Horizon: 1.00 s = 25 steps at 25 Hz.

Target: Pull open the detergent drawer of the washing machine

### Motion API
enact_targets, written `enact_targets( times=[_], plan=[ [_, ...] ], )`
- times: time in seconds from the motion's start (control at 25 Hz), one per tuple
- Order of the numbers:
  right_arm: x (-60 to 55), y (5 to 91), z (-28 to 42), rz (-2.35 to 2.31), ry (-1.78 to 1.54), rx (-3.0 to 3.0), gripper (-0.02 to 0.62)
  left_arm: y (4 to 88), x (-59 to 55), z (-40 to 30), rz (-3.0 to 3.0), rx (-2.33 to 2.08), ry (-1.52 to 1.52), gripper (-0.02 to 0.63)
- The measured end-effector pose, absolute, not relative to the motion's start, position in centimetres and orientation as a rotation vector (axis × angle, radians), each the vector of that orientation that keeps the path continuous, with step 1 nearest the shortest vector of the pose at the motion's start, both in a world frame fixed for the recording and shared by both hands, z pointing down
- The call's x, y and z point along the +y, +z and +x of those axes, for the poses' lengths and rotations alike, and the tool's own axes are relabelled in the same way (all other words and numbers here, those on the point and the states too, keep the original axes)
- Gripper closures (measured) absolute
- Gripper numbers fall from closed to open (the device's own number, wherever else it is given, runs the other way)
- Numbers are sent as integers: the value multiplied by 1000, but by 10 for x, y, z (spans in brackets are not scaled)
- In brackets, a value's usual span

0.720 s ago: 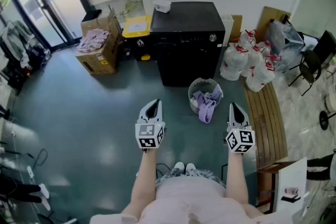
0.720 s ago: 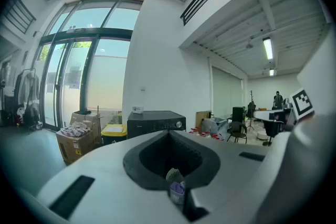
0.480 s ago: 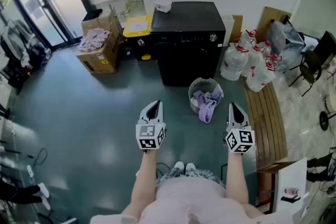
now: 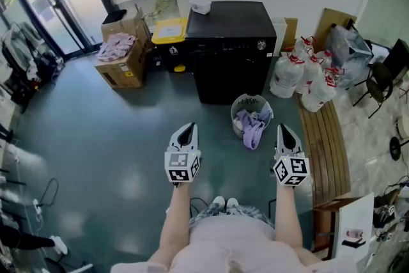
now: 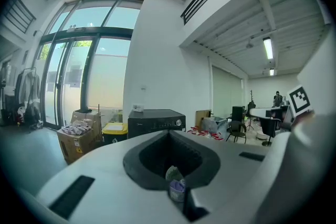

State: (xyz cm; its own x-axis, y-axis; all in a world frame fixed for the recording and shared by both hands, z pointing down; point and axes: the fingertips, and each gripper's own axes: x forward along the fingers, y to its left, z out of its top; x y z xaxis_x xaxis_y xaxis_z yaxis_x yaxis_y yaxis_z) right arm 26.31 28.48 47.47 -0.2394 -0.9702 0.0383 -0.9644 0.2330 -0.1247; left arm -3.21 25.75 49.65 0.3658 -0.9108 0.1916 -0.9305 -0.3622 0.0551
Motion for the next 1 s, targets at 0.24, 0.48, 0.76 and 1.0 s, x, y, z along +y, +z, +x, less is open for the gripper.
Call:
enact_targets(
  times=[0.24, 0.48, 0.76, 1.0],
  plan=[
    [286, 477, 261, -1891, -216, 2421, 580, 497, 261, -29, 2496, -1626, 165, 580],
    [285, 485, 255, -1891, -247, 2448, 578, 500, 261, -19, 2514, -1552, 153, 578],
    [283, 481, 252, -1807, -273, 2427, 398, 503, 259, -14, 2521, -1507, 132, 508],
    [278, 482, 244, -1769, -293, 2450, 242, 500, 256, -10, 2539, -1475, 67, 318]
  ],
)
